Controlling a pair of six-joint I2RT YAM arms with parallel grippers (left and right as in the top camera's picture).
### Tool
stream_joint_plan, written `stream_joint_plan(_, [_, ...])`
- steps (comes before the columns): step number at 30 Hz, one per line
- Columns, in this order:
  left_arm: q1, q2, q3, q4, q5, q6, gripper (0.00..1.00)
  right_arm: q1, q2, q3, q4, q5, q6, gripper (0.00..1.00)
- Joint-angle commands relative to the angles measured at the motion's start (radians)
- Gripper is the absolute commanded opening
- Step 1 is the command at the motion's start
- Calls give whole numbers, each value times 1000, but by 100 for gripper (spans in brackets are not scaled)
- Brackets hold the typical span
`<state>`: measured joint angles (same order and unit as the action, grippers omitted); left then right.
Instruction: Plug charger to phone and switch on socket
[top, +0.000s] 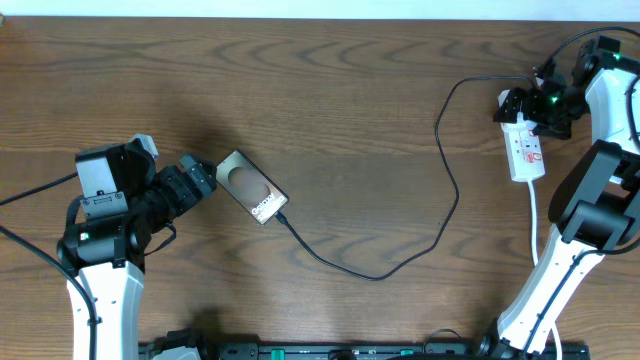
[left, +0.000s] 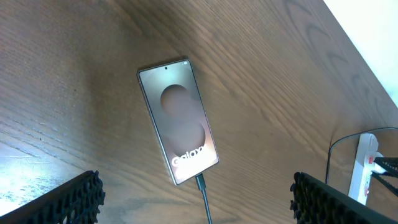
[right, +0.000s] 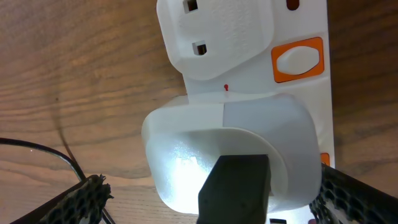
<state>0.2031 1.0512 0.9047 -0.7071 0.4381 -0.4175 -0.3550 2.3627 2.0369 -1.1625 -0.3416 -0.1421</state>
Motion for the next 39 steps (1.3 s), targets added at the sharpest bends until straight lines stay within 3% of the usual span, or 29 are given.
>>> stream_joint_plan(1, [5, 1, -2, -4, -13, 18, 96, 13, 26, 13, -9, -31, 14, 99])
stream_joint_plan(39, [5, 1, -2, -19, -13, 22, 96, 19, 26, 12, -21, -136, 19, 99])
